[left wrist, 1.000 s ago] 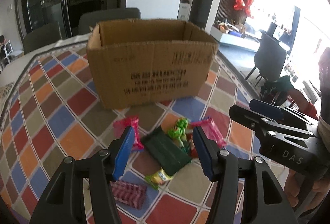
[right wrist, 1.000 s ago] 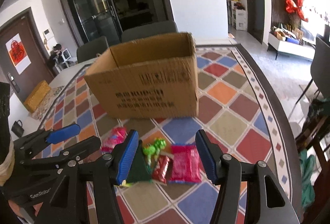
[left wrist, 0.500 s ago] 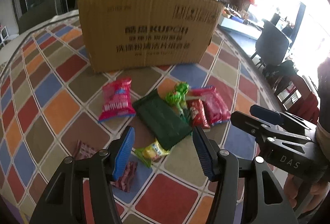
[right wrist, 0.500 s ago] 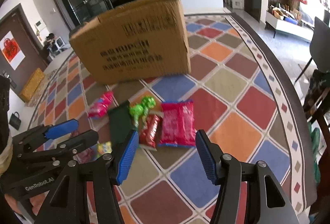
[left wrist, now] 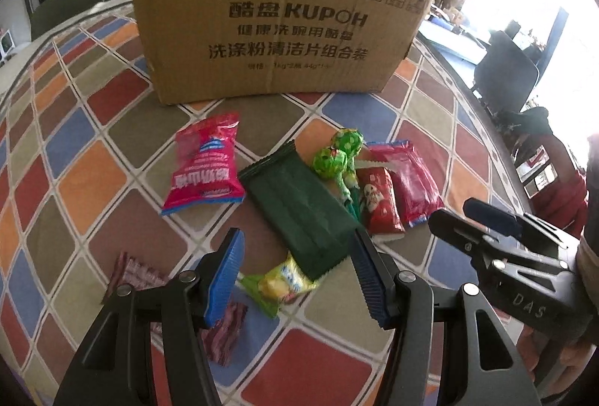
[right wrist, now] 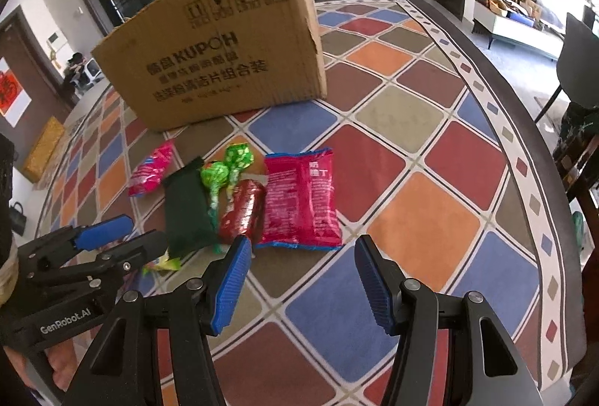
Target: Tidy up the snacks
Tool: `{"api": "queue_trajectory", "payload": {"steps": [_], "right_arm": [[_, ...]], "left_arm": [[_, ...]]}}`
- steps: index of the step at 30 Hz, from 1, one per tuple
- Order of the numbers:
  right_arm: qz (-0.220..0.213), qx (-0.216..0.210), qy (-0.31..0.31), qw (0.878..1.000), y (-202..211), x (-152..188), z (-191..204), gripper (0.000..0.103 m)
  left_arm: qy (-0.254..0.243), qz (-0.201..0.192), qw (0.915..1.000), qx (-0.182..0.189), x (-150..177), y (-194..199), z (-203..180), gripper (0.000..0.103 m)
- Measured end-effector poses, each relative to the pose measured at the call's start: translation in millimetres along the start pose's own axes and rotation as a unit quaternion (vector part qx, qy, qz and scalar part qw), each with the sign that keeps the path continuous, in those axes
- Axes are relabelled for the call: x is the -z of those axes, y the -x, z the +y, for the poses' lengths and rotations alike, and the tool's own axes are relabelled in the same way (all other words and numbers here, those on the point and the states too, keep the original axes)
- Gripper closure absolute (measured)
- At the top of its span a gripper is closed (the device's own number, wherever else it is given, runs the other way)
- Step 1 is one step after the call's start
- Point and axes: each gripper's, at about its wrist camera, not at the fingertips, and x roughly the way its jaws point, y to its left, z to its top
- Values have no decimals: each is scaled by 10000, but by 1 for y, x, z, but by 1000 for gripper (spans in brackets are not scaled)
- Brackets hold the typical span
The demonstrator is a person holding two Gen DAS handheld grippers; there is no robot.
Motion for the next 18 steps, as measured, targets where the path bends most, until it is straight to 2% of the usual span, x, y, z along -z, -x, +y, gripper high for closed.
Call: {"api": "queue_trajectory", "payload": {"steps": [2,18], "right_arm": [[14,-7,-8,10000,-4,-2,-1,44],[75,4,-29,10000,-27,-17,-2,44]], "left_arm": [[90,77,9999,48,-4,-7,-1,45],[511,197,9981,-297,-26,-35,-4,44]]}}
